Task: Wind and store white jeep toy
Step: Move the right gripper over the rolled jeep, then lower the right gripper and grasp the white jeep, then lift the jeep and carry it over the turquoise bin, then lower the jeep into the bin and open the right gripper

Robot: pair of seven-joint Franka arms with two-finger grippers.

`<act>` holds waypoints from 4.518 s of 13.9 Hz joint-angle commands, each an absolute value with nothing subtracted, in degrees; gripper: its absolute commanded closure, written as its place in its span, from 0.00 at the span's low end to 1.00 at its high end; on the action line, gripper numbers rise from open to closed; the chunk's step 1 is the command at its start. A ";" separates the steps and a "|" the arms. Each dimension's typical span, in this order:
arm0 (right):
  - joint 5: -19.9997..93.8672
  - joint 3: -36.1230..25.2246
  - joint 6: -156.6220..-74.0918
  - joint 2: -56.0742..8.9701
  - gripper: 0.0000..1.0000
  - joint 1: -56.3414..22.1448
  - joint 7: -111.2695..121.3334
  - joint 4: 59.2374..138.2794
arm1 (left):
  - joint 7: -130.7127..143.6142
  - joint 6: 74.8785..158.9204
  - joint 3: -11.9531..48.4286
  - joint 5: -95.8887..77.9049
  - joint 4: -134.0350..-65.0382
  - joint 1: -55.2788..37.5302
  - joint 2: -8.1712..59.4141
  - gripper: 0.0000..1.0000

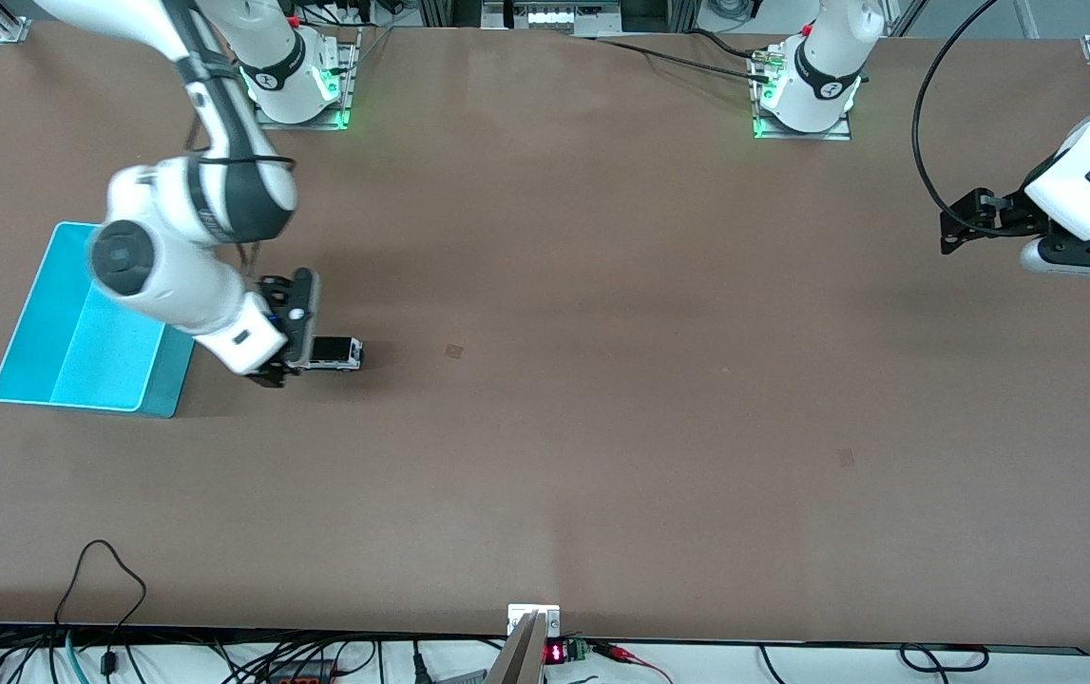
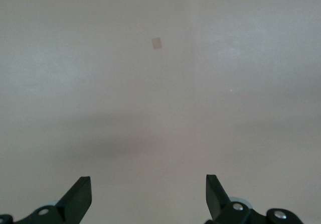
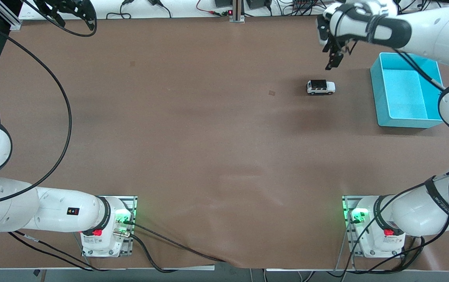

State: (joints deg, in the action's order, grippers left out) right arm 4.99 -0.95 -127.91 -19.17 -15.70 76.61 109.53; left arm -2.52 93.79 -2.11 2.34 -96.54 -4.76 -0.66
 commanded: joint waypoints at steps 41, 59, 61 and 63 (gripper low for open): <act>2.22 -16.60 -140.36 -10.20 1.00 -12.57 34.37 120.42 | -2.37 90.53 -2.64 2.02 -94.83 -5.45 -0.26 0.00; -0.62 -27.60 -131.74 -22.58 1.00 -8.00 16.79 118.74 | -2.20 89.30 -2.64 2.11 -94.83 -5.45 -0.61 0.00; -0.35 -27.51 -132.54 -24.16 1.00 -7.39 16.87 119.00 | -2.20 89.38 -2.55 2.11 -94.75 -5.54 -0.53 0.00; -0.18 -27.51 -132.98 -25.31 0.88 -7.21 16.79 119.35 | -1.93 89.03 -2.46 2.11 -94.75 -5.54 -0.53 0.00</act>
